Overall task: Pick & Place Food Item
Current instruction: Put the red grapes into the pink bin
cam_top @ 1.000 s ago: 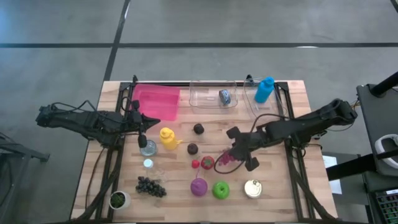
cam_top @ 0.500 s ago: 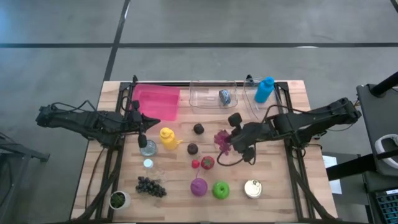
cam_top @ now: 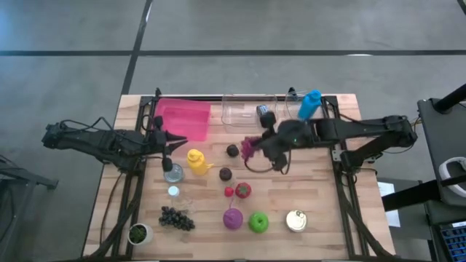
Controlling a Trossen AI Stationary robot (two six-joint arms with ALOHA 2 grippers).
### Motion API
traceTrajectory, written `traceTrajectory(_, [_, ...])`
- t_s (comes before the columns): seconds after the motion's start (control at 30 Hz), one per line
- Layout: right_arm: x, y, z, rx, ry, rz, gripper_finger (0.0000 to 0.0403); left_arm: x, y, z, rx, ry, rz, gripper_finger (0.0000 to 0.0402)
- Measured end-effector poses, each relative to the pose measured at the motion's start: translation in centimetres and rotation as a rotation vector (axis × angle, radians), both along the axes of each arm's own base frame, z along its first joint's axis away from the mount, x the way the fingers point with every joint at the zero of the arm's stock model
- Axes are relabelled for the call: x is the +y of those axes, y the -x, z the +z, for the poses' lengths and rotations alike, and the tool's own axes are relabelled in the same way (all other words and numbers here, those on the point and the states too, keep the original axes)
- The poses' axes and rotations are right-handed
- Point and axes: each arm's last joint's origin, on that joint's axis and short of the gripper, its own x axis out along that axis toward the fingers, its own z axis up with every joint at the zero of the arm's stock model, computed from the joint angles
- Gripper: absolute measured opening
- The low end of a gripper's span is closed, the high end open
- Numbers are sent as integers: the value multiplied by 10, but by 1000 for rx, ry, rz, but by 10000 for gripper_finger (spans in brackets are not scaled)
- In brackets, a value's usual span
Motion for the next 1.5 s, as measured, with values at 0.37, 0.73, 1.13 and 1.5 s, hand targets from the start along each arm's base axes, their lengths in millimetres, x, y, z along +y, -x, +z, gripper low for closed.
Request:
traceTrajectory(0.37, [-53,-25,25,-90,15,18,17,7,2,8,5,-228,244,135])
traceTrajectory(0.73, [-103,-65,12,-104,47,61,17,11,-15,16,-77,-267,286,130])
traceTrajectory(1.13, [-125,-105,3,-96,79,54,17,42,-55,18,-16,-252,348,127])
traceTrajectory(1.5, [-127,-113,-4,-89,84,87,18,50,-84,18,49,-255,190,123])
